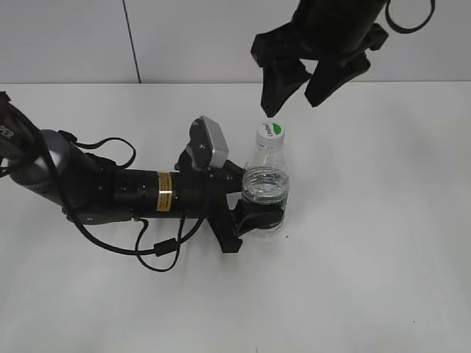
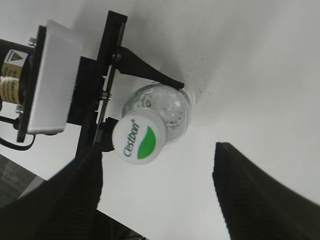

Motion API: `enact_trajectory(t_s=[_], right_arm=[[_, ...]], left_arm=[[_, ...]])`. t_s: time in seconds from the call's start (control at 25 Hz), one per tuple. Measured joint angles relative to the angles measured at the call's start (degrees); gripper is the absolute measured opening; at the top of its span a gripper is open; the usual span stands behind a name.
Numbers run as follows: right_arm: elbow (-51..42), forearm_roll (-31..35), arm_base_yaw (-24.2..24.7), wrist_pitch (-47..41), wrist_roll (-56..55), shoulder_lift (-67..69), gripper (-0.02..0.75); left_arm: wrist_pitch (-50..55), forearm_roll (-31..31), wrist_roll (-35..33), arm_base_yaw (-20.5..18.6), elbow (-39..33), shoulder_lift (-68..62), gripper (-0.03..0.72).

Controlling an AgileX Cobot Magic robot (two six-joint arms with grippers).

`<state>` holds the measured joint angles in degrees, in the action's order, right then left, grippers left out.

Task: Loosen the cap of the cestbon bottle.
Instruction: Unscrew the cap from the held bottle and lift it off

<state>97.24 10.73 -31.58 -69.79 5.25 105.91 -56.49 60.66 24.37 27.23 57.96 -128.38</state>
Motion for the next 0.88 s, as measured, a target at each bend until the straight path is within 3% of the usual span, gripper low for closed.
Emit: enact_trajectory(t_s=[0.24, 0.88], right_arm=[[0.3, -1.0, -2.6, -0.1, -0.1, 2.5, 0.524], [0.4, -2.5, -3.6, -0.1, -0.1, 5.9, 0.517]], left_arm=[[0.0, 0.0, 0.0, 0.0, 0.0, 0.0, 0.413], [0.1, 0.0, 0.0, 0.1, 0.0, 0.0, 0.413]])
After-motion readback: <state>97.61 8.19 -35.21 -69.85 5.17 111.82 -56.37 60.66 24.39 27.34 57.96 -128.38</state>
